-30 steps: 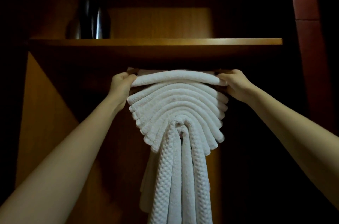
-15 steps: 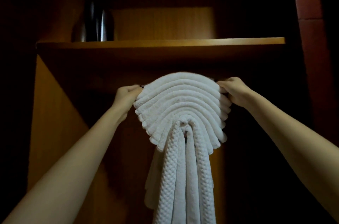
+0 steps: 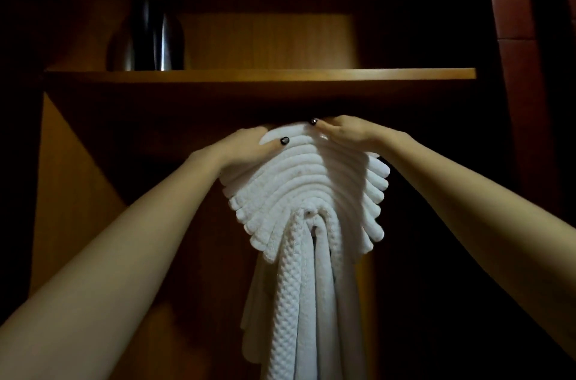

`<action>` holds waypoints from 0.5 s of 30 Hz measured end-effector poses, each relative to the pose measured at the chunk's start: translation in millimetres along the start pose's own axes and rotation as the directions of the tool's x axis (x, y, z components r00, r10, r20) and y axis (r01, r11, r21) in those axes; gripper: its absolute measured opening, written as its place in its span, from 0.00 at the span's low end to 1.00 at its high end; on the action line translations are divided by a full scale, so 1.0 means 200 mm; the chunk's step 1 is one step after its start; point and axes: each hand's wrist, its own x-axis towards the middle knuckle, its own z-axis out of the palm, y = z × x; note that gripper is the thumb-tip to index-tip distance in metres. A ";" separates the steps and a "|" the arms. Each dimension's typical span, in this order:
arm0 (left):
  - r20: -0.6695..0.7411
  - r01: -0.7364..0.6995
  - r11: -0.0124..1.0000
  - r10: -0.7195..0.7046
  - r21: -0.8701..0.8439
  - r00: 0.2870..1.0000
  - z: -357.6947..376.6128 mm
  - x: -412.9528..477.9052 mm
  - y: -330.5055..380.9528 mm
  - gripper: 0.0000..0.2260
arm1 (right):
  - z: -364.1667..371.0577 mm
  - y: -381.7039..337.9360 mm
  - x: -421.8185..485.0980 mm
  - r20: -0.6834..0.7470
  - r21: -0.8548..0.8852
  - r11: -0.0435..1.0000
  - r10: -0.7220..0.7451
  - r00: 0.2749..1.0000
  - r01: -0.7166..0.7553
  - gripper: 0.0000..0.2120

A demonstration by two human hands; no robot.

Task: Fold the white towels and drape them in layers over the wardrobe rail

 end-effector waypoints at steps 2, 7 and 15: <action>0.011 0.024 0.988 -0.022 -0.151 1.000 0.05 0.02 -0.01 0.19 | 0.03 0.02 0.05 0.016 -0.003 1.000 0.023 1.000 -0.023 0.29; -0.096 0.000 0.984 -0.017 -0.180 0.995 0.15 0.00 -0.13 0.24 | 0.10 0.07 0.03 -0.089 -0.082 0.996 -0.031 0.996 0.023 0.28; -0.068 0.004 0.999 -0.001 0.053 0.998 0.16 0.01 0.02 0.23 | 0.21 0.20 -0.07 -0.254 -0.039 0.992 0.110 0.961 -0.124 0.31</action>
